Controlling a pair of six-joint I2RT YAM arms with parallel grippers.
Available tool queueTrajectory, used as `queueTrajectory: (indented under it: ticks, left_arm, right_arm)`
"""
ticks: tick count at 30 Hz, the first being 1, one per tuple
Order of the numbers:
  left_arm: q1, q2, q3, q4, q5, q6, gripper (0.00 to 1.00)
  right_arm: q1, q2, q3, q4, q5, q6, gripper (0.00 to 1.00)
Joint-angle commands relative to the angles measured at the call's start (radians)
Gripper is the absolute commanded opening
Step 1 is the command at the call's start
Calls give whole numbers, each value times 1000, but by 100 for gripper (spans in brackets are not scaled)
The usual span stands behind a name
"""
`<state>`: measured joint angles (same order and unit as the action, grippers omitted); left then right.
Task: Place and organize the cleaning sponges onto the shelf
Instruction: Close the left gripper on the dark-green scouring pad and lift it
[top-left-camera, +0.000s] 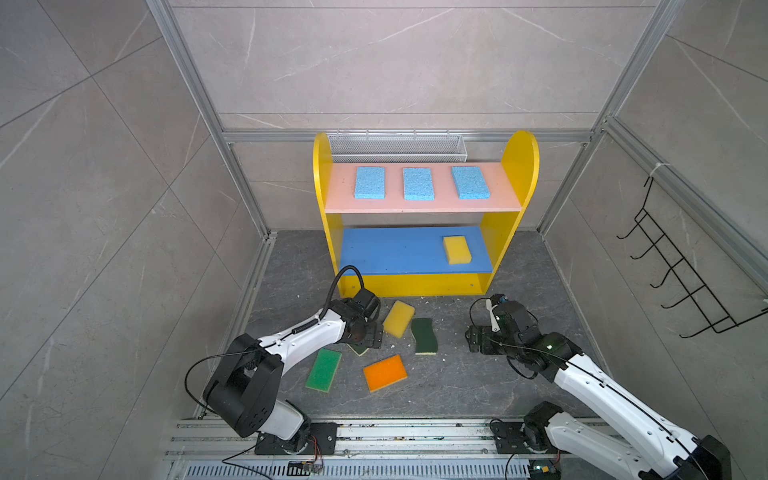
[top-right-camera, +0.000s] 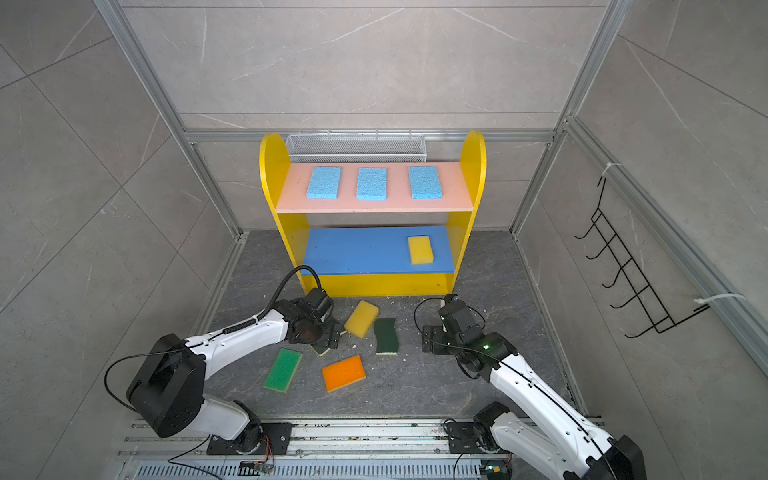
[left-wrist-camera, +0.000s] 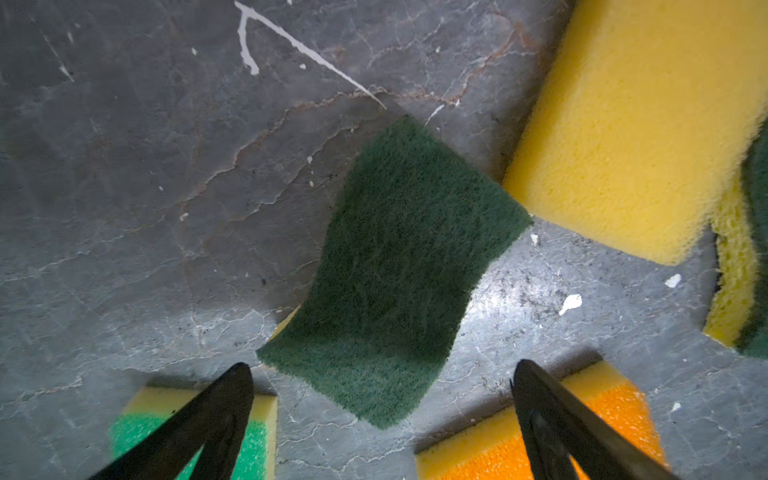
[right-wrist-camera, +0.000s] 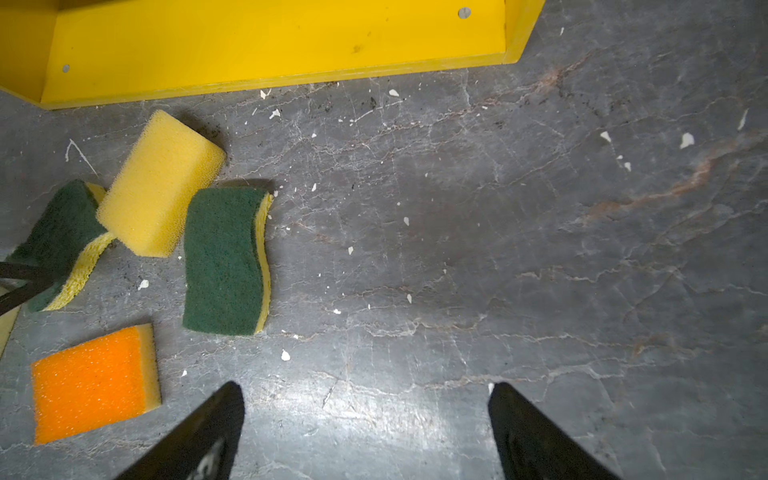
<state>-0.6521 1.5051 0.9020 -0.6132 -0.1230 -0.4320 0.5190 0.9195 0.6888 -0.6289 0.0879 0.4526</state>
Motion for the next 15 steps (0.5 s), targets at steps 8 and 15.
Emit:
queueTrajectory:
  ticks: [8, 15]
  left_arm:
    - [-29, 93, -3, 24, -11, 39, 100]
    - [-55, 53, 31, 48, 40, -47, 98]
  right_arm:
    - [5, -5, 18, -16, -14, -9, 94]
    - [5, -7, 12, -13, -13, -9, 94]
